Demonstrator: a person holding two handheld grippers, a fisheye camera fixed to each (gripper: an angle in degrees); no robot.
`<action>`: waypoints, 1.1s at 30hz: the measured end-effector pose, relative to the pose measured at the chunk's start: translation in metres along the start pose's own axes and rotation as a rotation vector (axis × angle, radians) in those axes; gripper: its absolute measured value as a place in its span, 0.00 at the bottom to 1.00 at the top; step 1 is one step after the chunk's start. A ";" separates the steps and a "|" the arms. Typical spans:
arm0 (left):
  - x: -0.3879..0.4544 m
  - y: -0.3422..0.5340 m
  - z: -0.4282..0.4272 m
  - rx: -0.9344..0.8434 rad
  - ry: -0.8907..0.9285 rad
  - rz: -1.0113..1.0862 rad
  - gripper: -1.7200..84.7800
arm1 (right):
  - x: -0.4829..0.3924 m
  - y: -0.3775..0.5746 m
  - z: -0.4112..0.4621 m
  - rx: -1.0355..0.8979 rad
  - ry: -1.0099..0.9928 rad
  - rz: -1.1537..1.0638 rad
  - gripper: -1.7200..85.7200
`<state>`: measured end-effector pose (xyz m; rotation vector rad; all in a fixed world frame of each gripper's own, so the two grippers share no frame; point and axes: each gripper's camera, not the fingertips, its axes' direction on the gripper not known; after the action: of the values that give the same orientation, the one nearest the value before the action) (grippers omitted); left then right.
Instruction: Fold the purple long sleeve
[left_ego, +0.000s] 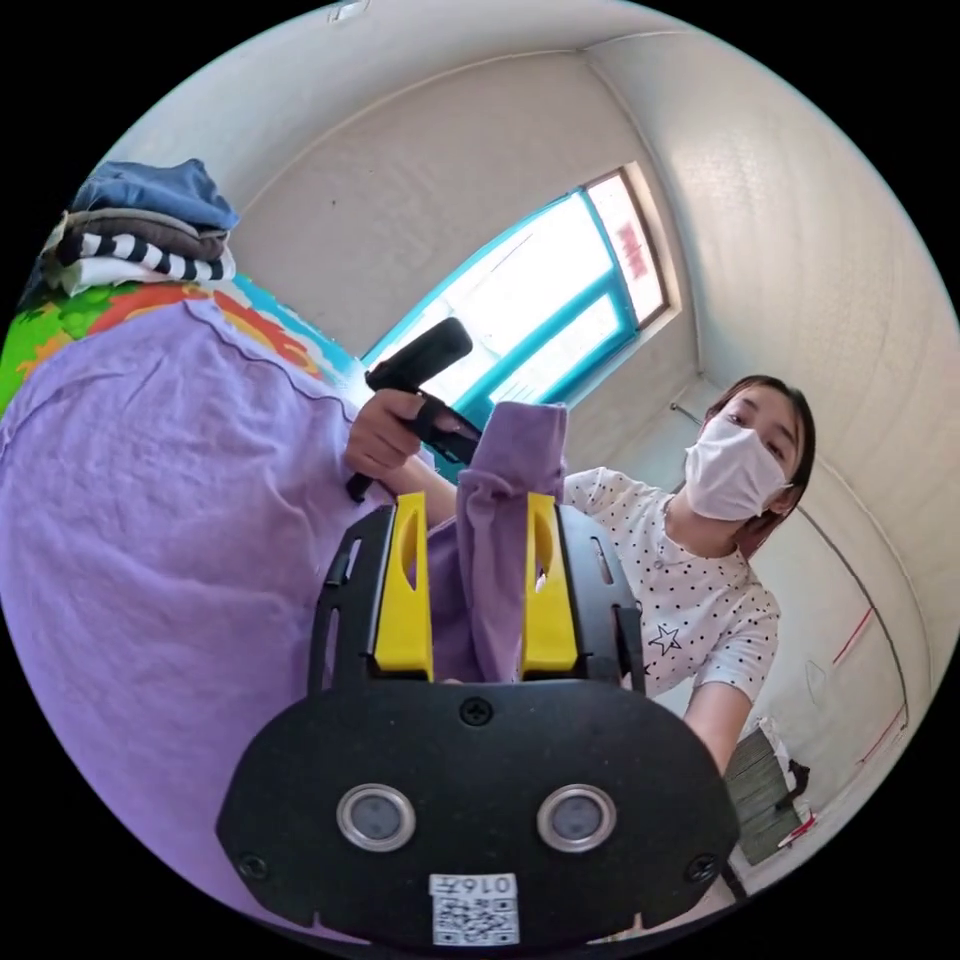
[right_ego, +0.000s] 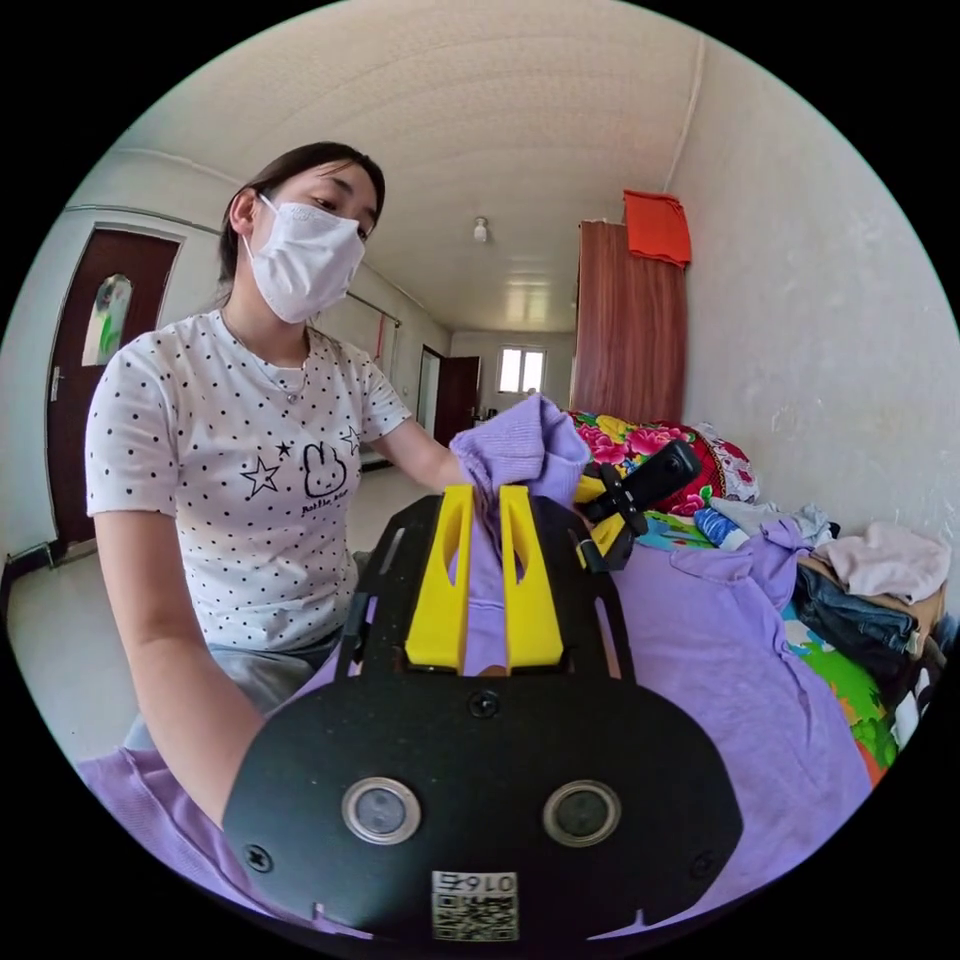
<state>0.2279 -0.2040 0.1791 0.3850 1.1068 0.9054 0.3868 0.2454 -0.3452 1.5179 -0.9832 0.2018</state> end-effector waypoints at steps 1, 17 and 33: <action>0.002 -0.003 0.002 0.007 0.014 0.018 0.15 | 0.002 0.001 -0.001 0.004 -0.011 -0.005 0.06; 0.138 0.013 -0.122 0.366 -0.676 0.160 0.03 | 0.179 -0.008 0.009 -0.113 0.527 0.700 0.03; 0.004 -0.018 -0.135 -0.108 -1.314 -0.243 0.07 | 0.377 0.101 0.144 -0.693 0.871 1.075 0.03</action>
<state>0.1162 -0.2327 0.1070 0.6011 -0.1125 0.3234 0.4945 -0.0409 -0.0640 0.0813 -0.8911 1.0542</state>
